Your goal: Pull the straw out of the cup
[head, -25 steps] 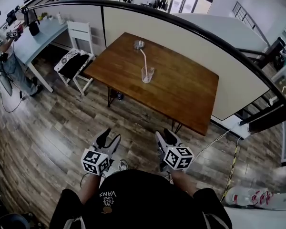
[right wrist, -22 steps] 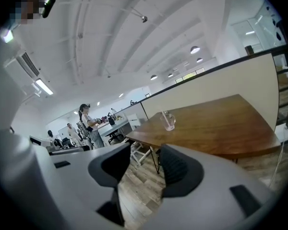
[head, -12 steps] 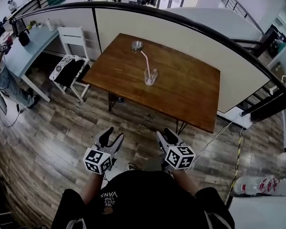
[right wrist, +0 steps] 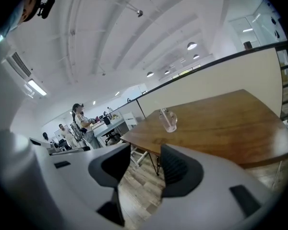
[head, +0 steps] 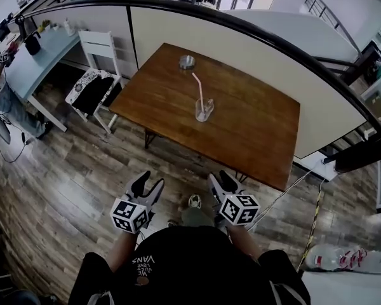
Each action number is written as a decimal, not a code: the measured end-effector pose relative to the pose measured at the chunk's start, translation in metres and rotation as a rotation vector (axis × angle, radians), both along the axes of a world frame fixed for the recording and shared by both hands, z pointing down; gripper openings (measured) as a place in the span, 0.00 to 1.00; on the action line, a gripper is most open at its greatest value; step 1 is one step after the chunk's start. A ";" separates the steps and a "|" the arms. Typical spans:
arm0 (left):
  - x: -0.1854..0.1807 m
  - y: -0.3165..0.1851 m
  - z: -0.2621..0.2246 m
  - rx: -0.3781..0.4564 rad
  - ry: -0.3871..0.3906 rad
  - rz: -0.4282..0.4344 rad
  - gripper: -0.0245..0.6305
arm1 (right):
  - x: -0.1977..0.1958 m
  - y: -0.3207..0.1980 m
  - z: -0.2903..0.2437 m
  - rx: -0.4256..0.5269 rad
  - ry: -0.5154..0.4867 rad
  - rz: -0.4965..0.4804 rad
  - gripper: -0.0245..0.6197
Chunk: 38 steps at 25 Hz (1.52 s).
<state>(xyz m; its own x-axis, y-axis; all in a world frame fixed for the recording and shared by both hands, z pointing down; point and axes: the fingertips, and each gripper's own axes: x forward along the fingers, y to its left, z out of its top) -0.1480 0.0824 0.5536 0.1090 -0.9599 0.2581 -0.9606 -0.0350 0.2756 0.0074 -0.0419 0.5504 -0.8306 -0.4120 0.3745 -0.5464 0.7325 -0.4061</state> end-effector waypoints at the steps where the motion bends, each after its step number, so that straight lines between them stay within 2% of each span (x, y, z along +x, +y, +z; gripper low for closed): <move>1: -0.002 -0.008 -0.002 0.002 0.003 -0.007 0.35 | -0.002 -0.008 0.000 0.000 0.000 -0.004 0.29; 7: -0.017 -0.069 -0.011 0.016 0.006 -0.043 0.35 | -0.017 -0.063 -0.005 0.005 -0.004 -0.036 0.29; 16: -0.014 -0.161 -0.019 0.042 0.023 -0.076 0.35 | -0.022 -0.121 0.000 -0.011 0.025 -0.129 0.29; 22: -0.018 -0.201 -0.017 0.024 0.037 -0.046 0.35 | -0.025 -0.140 0.004 -0.034 0.033 -0.143 0.29; 29: -0.041 -0.248 -0.013 0.029 0.067 0.034 0.35 | -0.025 -0.159 0.013 -0.042 0.040 -0.044 0.29; 38: -0.071 -0.306 -0.008 -0.014 0.097 0.259 0.37 | -0.047 -0.180 0.016 -0.066 0.033 0.182 0.29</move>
<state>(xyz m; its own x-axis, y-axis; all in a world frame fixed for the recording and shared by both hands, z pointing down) -0.2195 -0.2233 0.5454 0.3756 -0.8933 0.2470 -0.8891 -0.2720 0.3682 -0.0398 -0.2223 0.5664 -0.7318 -0.5276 0.4314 -0.6809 0.5931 -0.4297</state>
